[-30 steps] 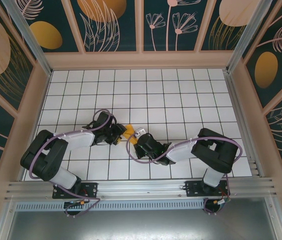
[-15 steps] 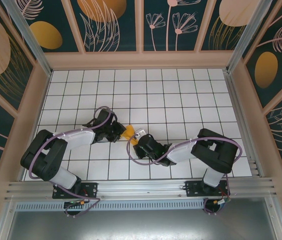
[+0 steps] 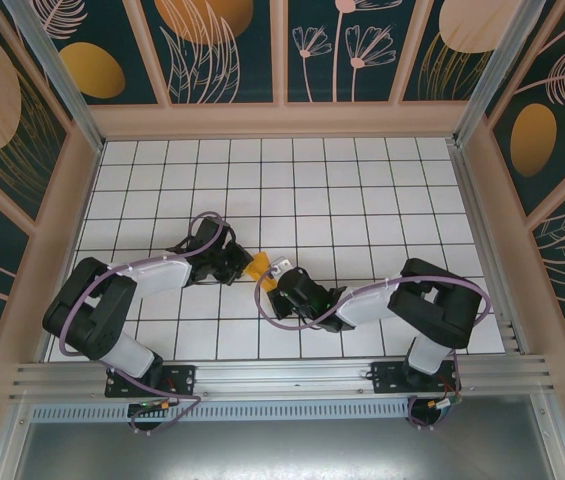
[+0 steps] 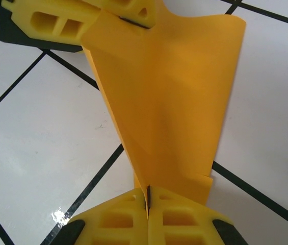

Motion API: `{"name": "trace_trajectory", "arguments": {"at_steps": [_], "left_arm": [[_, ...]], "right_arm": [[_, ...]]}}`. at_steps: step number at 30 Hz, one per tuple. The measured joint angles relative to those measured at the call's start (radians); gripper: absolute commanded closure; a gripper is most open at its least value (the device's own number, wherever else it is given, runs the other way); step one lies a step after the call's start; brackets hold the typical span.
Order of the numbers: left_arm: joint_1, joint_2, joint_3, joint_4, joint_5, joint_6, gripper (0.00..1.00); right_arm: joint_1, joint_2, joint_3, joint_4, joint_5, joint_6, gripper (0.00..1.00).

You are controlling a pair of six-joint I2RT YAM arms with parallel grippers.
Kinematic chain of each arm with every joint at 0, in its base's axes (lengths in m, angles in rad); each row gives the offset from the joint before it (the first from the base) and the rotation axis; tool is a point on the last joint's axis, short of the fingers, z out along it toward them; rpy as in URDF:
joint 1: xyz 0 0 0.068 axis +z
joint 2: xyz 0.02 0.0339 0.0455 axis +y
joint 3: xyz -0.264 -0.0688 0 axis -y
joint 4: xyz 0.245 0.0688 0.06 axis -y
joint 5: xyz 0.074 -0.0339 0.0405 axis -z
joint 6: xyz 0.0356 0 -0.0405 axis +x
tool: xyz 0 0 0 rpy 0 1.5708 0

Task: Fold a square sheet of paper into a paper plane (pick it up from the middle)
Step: Fold the wing for the fifth time at the center of the table.

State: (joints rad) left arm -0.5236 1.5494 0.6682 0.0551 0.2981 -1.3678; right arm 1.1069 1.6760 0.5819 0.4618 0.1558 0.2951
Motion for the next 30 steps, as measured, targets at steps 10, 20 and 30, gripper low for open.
{"name": "trace_trajectory", "arguments": {"at_steps": [10,20,30], "left_arm": [[0.000,-0.082,0.003,-0.084,-0.094,0.066,0.48],[0.000,-0.312,-0.069,-0.091,-0.264,0.136,0.43],[0.000,-0.346,-0.147,0.080,-0.163,0.245,0.59]], "right_arm": [[-0.089,0.000,-0.021,0.036,-0.155,0.104,1.00],[-0.194,-0.006,-0.086,0.140,-0.378,0.256,1.00],[-0.238,0.040,-0.086,0.194,-0.505,0.348,1.00]]}}
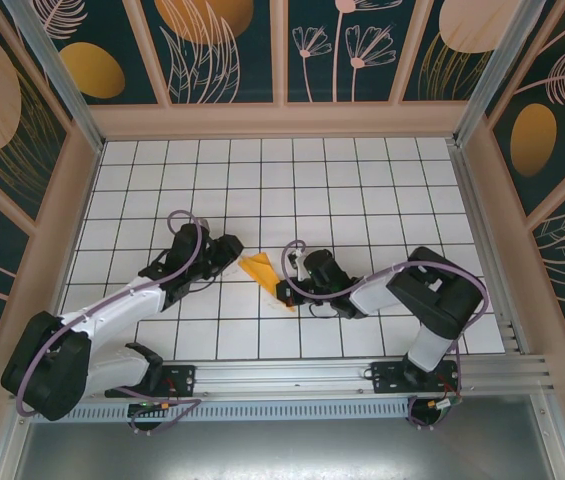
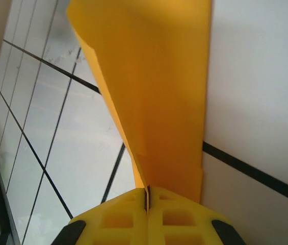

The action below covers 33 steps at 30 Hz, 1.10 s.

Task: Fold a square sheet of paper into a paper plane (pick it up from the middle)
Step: Fold the wing for the fifth time at the center of the table.

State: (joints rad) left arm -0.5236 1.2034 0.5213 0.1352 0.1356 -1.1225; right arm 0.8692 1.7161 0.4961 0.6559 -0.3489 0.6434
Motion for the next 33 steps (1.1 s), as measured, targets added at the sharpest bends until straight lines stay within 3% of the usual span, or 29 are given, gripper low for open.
{"name": "trace_trajectory", "arguments": {"at_steps": [5,19,33], "left_arm": [[0.000,0.014,-0.016,0.056,0.047,0.010,0.65],[-0.004,0.116,-0.101,0.305,0.219,-0.024,0.66],[-0.047,0.303,-0.046,0.415,0.257,-0.037,0.65]], "right_arm": [[-0.005,0.033,0.027,0.011,-0.027,0.030,1.00],[-0.003,0.065,0.089,-0.040,-0.038,0.055,1.00],[0.036,0.065,0.144,-0.130,0.045,0.043,0.94]]}}
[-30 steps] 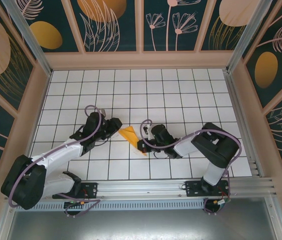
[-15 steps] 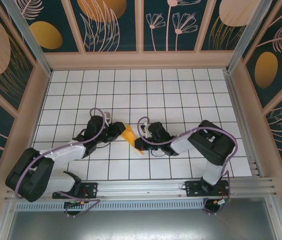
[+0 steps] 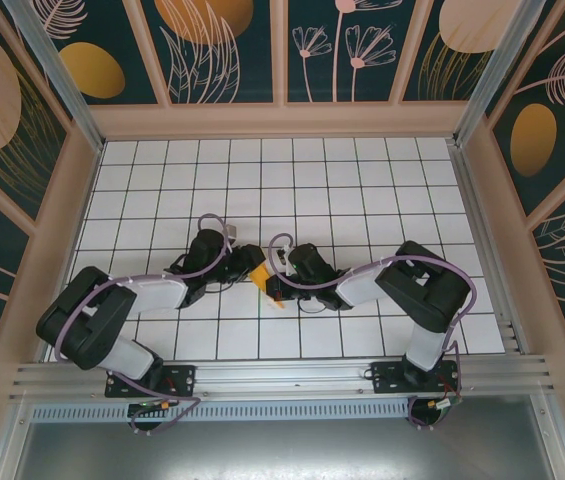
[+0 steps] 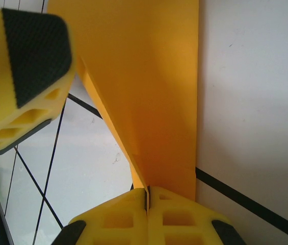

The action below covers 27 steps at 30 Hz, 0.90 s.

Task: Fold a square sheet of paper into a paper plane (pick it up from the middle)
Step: Fold the wing for the fifth time at the center of the table.

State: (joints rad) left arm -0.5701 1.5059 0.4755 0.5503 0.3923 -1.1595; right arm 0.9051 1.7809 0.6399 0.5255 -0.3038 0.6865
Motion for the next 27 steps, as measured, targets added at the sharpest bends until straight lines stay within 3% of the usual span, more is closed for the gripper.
{"name": "trace_trajectory", "arguments": {"at_steps": [27], "left_arm": [[0.000,0.078,0.041,-0.035,-0.019,0.034,0.67]], "right_arm": [[-0.006,-0.032,-0.014,-0.014,-0.020,-0.003,0.79]]}}
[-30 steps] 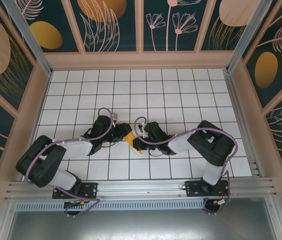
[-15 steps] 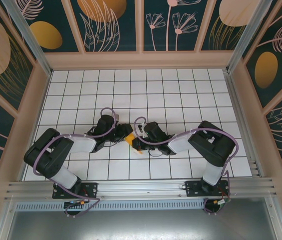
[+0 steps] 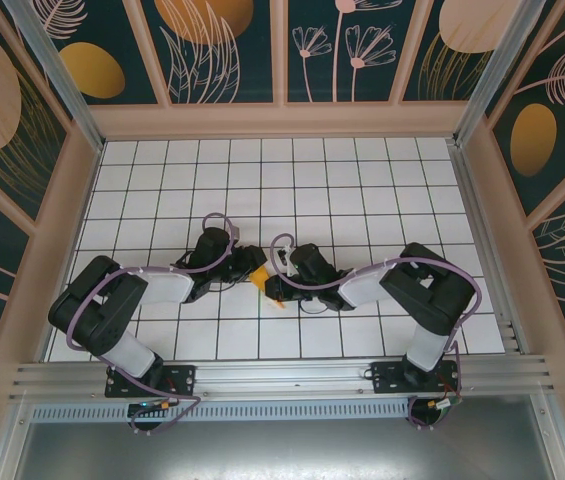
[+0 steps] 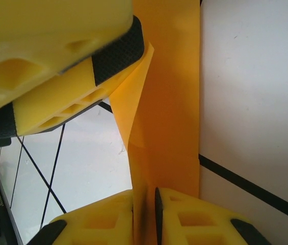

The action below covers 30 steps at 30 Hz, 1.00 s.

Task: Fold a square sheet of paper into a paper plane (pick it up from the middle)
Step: Fold the wing for the fifth time at the center of the table.

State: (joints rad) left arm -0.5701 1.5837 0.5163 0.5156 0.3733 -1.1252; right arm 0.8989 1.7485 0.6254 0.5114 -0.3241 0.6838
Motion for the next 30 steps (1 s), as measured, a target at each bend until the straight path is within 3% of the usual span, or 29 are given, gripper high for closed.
{"name": "trace_trajectory", "arguments": {"at_steps": [4,8,13,22,30], "left_arm": [[0.000,0.000,0.000,-0.003,0.000,0.000,0.67],[0.000,0.000,0.000,-0.004,-0.004,0.006,0.67],[0.000,0.000,0.000,-0.006,-0.007,0.010,0.66],[0.000,-0.105,0.000,-0.065,-0.026,0.023,0.57],[-0.002,-0.229,-0.058,-0.025,-0.040,0.018,0.59]], "right_arm": [[-0.002,-0.007,-0.006,-0.001,-0.011,0.003,0.80],[-0.005,-0.011,-0.011,-0.006,-0.015,0.003,0.92],[-0.012,-0.010,-0.023,-0.007,-0.026,0.010,0.97],[-0.017,0.000,-0.024,0.002,-0.048,0.015,0.98],[-0.034,0.023,-0.008,0.007,-0.097,0.042,0.99]]}}
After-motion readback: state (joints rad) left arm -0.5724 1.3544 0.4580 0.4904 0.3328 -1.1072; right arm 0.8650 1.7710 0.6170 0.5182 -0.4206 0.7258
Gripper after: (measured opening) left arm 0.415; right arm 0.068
